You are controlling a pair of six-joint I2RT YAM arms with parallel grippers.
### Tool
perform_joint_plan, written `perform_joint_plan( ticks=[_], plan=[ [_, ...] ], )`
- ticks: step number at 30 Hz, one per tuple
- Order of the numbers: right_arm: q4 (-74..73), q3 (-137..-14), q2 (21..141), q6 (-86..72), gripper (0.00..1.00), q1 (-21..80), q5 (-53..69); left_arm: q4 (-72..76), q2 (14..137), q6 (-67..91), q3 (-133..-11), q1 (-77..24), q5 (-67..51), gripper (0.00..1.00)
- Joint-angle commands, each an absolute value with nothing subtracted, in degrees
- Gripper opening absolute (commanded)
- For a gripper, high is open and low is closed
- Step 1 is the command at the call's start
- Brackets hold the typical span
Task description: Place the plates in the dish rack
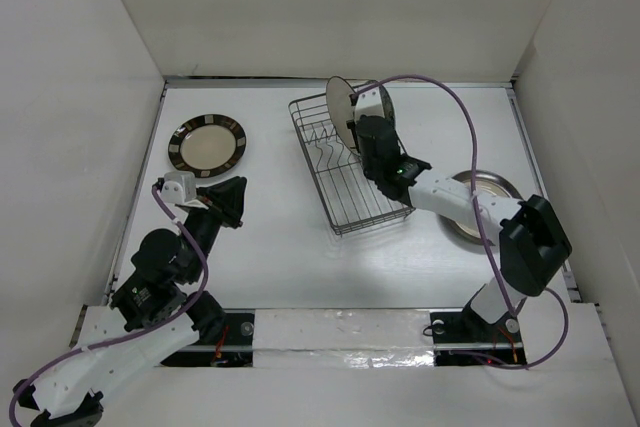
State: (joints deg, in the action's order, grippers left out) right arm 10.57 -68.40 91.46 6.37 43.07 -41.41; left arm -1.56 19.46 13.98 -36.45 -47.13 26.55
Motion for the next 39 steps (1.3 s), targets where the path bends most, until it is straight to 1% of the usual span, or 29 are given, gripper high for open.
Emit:
perform_joint_plan(
  ticks=[1, 10, 14, 19, 20, 27, 32, 39],
  plan=[
    [20.0, -71.9, 89.6, 5.2, 0.0, 42.6, -42.7, 0.8, 20.3, 13.6, -37.0, -46.9, 26.3, 0.11],
    [22.4, -69.3, 83.9, 2.0, 0.0, 42.6, -48.3, 1.2, 21.2, 13.5, -37.0, -46.9, 25.1, 0.12],
    [22.2, -67.8, 80.8, 0.4, 0.0, 41.6, -47.4, 1.1, 21.8, 13.5, -37.1, -46.9, 25.0, 0.12],
    [20.4, -66.5, 83.1, 0.0, 0.0, 40.4, -43.9, 1.5, 22.0, 13.5, -37.0, -46.9, 24.6, 0.12],
    [20.4, -66.4, 83.6, -1.9, 0.0, 40.4, -43.9, 1.3, 22.1, 13.6, -37.1, -46.9, 24.5, 0.12],
    [19.2, -68.5, 89.4, -1.2, 0.0, 40.4, -43.9, 1.1, 21.7, 13.5, -37.2, -46.9, 25.0, 0.12],
    [17.9, -70.0, 93.5, -1.1, 0.0, 41.6, -45.1, 0.9, 21.7, 13.4, -37.2, -46.9, 25.2, 0.12],
    [18.8, -69.3, 93.6, -2.6, 0.0, 43.2, -50.5, 0.8, 21.6, 13.4, -37.2, -46.9, 25.0, 0.12]
  ],
)
